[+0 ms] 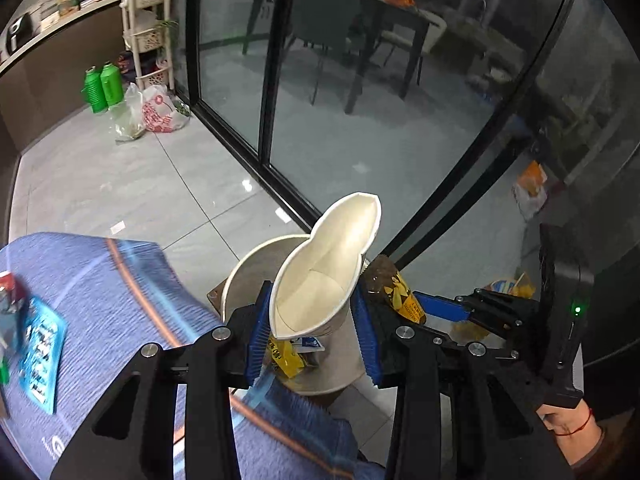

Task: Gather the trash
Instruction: 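Carry the paper cup and chip bag over the white bin and open both tools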

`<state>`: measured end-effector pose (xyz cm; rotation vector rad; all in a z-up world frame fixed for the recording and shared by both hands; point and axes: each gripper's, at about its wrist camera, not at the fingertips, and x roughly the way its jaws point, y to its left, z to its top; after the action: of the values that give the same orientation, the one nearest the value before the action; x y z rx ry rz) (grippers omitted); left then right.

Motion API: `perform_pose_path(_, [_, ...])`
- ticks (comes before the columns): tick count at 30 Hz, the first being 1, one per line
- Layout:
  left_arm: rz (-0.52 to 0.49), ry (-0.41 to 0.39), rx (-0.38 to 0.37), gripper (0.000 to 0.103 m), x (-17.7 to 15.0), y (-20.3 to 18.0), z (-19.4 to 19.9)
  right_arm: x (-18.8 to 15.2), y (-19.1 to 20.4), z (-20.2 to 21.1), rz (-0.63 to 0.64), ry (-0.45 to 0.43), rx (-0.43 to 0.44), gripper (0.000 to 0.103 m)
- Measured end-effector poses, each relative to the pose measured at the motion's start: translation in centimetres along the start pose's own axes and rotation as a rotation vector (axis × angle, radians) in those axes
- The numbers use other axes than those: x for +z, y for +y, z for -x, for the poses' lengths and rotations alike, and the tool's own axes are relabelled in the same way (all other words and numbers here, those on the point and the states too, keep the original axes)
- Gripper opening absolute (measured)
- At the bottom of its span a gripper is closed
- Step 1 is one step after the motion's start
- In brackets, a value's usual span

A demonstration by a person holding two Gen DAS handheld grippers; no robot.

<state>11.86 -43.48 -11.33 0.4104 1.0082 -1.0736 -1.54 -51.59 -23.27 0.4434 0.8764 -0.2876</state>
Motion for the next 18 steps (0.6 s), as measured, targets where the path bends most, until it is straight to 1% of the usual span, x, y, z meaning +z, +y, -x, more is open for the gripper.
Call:
perform_pose_path(7, [-0.018,0.067,0.034,0.037,0.1,0.2,-4.4,-0.1,-1.4,-3.9,0.014,0.063,-0.007,0.036])
perform_pose_path(12, [-0.008,0.090,0.051,0.038,-0.3,0.8,-6.0,0.3,-1.6,-5.3,0.031,0.080,-0.004,0.037])
perform_pose_path(15, [-0.005,0.089,0.067,0.044,-0.3,1.3,-6.5,0.3,-1.2,-5.7,0.068,0.074,-0.012,0.043])
perform_pose_path(16, [-0.004,0.078,0.074,0.045,-0.3,1.4,-6.4,0.4,-1.1,-5.6,0.079,0.069,-0.015,0.053])
perform_pose_path(17, [-0.005,0.072,0.075,0.050,-0.3,1.4,-6.4,0.4,-1.0,-5.5,0.088,0.060,-0.018,0.063])
perform_pose_path(18, [-0.005,0.067,0.077,0.056,-0.2,1.3,-6.3,0.4,-0.8,-5.4,0.100,0.047,-0.016,0.067])
